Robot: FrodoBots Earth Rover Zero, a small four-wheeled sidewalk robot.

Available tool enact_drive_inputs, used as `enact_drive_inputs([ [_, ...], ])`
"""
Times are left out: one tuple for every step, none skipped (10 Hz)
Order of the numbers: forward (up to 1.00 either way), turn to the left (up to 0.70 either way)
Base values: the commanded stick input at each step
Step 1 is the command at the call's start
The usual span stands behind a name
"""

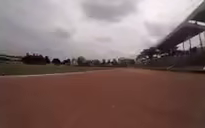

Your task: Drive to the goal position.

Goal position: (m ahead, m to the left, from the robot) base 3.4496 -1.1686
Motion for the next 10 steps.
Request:
enact_drive_inputs([
  [0.7, 0.0],
  [0.7, 0.0],
  [0.7, 0.0],
  [0.7, 0.0],
  [0.7, 0.0],
  [0.7, 0.0],
  [0.7, -0.05],
  [0.7, -0.27],
  [0.7, -0.35],
  [0.7, -0.35],
])
